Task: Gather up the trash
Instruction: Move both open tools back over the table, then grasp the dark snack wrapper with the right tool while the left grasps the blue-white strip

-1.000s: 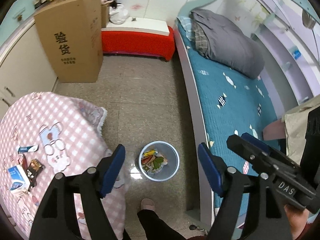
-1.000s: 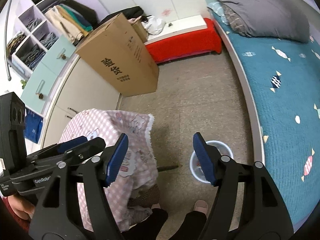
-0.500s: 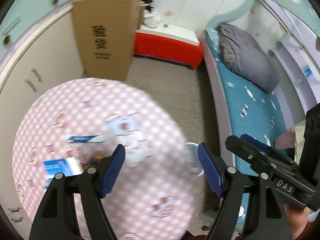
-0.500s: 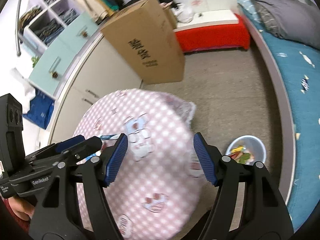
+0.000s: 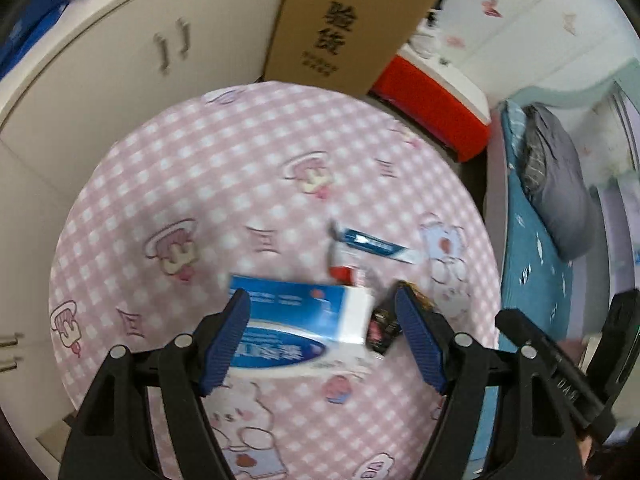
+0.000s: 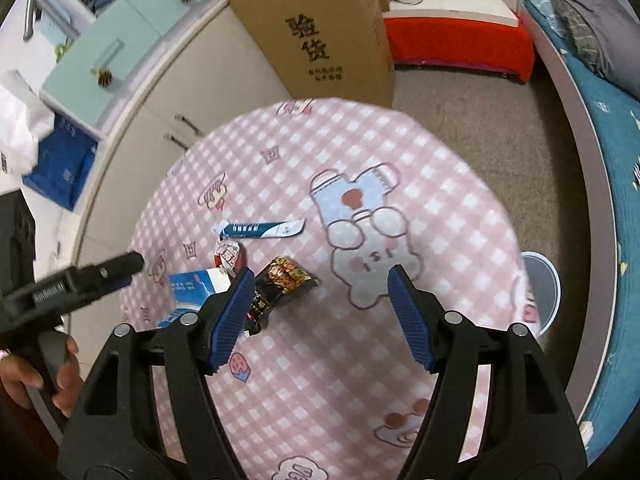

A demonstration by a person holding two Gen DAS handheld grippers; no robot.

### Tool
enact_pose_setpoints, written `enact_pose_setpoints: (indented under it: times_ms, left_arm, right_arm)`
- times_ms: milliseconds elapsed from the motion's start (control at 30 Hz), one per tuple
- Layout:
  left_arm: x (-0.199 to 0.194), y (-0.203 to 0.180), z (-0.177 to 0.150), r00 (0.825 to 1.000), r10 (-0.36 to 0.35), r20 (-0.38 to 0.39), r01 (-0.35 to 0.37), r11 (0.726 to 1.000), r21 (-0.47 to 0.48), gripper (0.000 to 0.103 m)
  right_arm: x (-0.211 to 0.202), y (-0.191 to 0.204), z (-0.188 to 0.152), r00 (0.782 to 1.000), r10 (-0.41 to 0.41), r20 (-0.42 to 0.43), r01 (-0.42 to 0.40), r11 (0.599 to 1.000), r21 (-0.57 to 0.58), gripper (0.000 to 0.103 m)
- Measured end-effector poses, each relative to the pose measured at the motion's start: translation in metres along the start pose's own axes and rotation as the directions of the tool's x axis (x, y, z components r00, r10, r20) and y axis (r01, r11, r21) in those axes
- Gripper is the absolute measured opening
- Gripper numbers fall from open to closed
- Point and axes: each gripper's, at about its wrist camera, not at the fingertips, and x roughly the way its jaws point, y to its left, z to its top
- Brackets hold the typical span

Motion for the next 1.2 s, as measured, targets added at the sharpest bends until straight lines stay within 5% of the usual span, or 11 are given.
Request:
enact_pose_setpoints:
  times_ms: [133, 267, 500, 600, 667, 767, 867, 967, 1033, 1200]
  left_arm:
    - [0.014, 0.005, 0.010, 1.000, 0.008, -0.025, -0.007, 1.000, 0.023, 0.073]
    - [0.029, 0.002, 0.013, 0.997, -0.026, -0.079, 0.028, 0.999, 0.023, 0.073]
    - [0.060, -0.006, 0.029, 0.986, -0.011, -0.165, 0.027, 0.995, 0.093, 0.073]
    - [0.069, -0.010, 0.031, 0.984, -0.013, -0.180, 0.035, 0.993, 0.115, 0.073]
    - [0.072, -0.015, 0.032, 0.985, -0.002, -0.172, 0.027, 0.990, 0.140, 0.073]
    - [0.077, -0.030, 0.035, 0.988, 0.007, -0.154, 0.025, 0.978, 0.206, 0.071]
    - [0.078, -0.048, 0.037, 0.994, 0.049, -0.098, -0.014, 0.942, 0.335, 0.071]
    - [0.082, -0.068, 0.039, 0.996, 0.029, -0.089, 0.017, 0.881, 0.473, 0.071]
    - [0.091, -0.083, 0.036, 0.996, 0.050, -0.078, 0.004, 0.817, 0.577, 0.071]
    - [0.113, -0.104, 0.032, 0.991, 0.087, -0.097, 0.004, 0.724, 0.690, 0.064]
  right_arm:
    - [0.029, 0.008, -0.002, 0.996, -0.048, -0.076, 0.048, 0.999, -0.007, 0.068]
    - [0.055, 0.009, -0.008, 0.989, 0.000, -0.149, 0.015, 0.995, 0.099, 0.068]
    - [0.082, 0.034, -0.012, 0.988, -0.034, -0.151, 0.042, 0.998, 0.049, 0.070]
    - [0.087, 0.045, -0.013, 0.985, -0.098, -0.141, 0.096, 0.995, -0.020, 0.060]
    - [0.089, 0.053, -0.013, 0.981, -0.141, -0.135, 0.130, 0.988, -0.083, 0.031]
    - [0.088, 0.051, -0.010, 0.982, -0.140, -0.130, 0.128, 0.987, -0.096, 0.026]
    - [0.077, 0.035, -0.005, 0.982, -0.157, -0.105, 0.150, 0.986, -0.069, 0.022]
    - [0.065, 0.016, 0.000, 0.984, -0.156, -0.081, 0.154, 0.988, -0.031, 0.021]
    - [0.055, 0.005, 0.003, 0.988, -0.145, -0.059, 0.146, 0.989, 0.006, 0.021]
    - [0.040, -0.011, 0.005, 0.991, -0.131, -0.032, 0.132, 0.990, 0.051, 0.021]
